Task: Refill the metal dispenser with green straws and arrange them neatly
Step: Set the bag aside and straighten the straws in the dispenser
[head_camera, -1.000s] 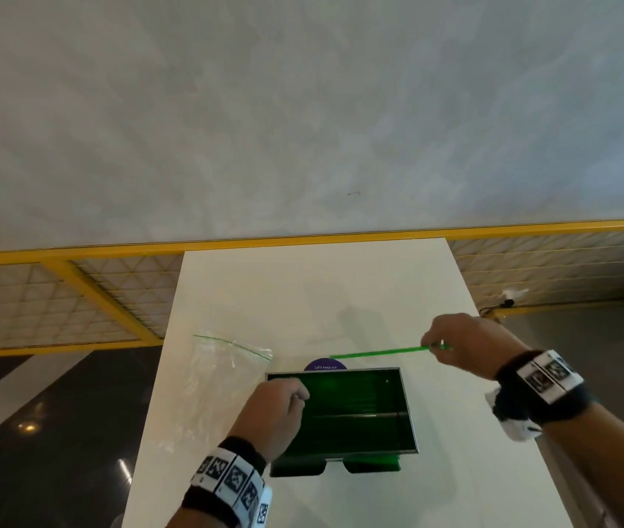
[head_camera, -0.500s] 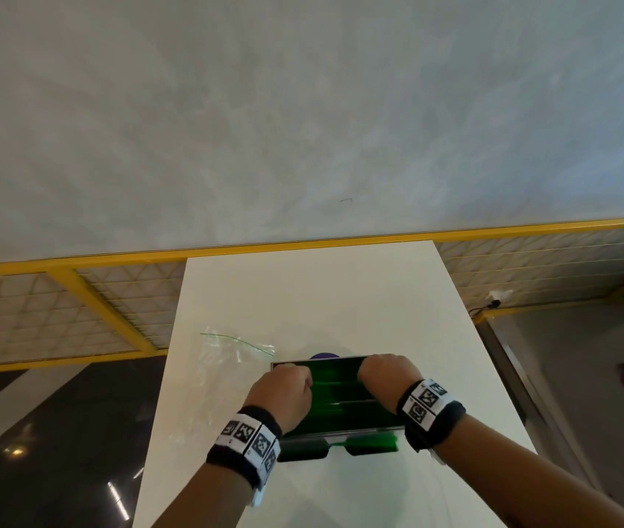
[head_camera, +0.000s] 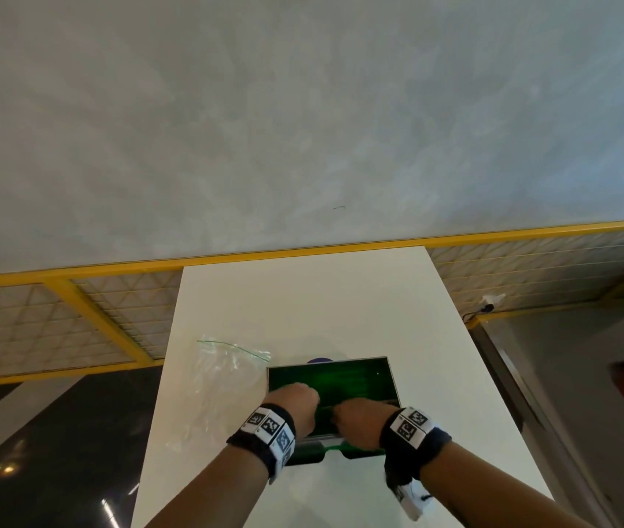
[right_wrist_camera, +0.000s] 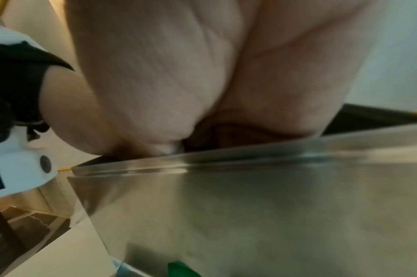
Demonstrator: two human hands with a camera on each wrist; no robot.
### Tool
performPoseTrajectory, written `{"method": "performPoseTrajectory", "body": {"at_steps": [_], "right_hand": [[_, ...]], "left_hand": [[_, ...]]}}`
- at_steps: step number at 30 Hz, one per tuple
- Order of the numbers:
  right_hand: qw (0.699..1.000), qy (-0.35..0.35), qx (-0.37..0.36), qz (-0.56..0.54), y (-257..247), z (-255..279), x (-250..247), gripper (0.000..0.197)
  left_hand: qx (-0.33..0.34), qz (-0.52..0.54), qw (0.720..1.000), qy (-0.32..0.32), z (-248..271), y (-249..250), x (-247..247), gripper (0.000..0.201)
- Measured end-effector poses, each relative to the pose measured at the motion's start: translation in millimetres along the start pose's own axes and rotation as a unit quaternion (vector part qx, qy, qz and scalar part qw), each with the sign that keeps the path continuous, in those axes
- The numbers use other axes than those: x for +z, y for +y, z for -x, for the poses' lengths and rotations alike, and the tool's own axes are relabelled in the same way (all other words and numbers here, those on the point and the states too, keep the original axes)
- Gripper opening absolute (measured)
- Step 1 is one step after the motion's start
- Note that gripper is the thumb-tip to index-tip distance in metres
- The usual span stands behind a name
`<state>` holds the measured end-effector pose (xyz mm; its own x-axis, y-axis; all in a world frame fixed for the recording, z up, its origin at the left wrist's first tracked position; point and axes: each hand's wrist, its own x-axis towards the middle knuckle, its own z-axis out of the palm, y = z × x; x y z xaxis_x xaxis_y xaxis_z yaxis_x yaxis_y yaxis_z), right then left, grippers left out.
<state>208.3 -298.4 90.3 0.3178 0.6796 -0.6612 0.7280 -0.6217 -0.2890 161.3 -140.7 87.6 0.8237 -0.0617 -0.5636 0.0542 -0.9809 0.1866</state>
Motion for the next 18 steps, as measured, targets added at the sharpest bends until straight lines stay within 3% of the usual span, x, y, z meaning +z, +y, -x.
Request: {"method": "performPoseTrajectory", "body": {"at_steps": [5,10,14,16,18], "right_hand": [[0.997,-0.018,0.020,-0.075,4.9,4.5,1.0,0.038],[0.985,0.019,0.050,-0.166,14.5,-2.1,12.9,0.072],[0.994,0.035,0.032,-0.101,14.6,-4.0,20.4,0.109],[0.986,0.079,0.094,-0.114,9.7,-2.7,21.2,0.092],[0.982,0.110,0.101,-0.115,8.3,-2.1,22.8,0.071]], "left_hand": [[-0.019,-0.027,0.999,-0.042,-4.2,5.2,7.8,0.023],[-0.032,-0.014,0.998,-0.053,-9.5,5.9,8.0,0.023],[-0.038,-0.004,0.998,-0.052,-13.5,6.6,5.2,0.020],[-0.034,-0.001,0.998,-0.053,-14.7,6.0,5.8,0.019],[-0.023,0.005,0.998,-0.060,-15.4,5.6,7.9,0.018]]}}
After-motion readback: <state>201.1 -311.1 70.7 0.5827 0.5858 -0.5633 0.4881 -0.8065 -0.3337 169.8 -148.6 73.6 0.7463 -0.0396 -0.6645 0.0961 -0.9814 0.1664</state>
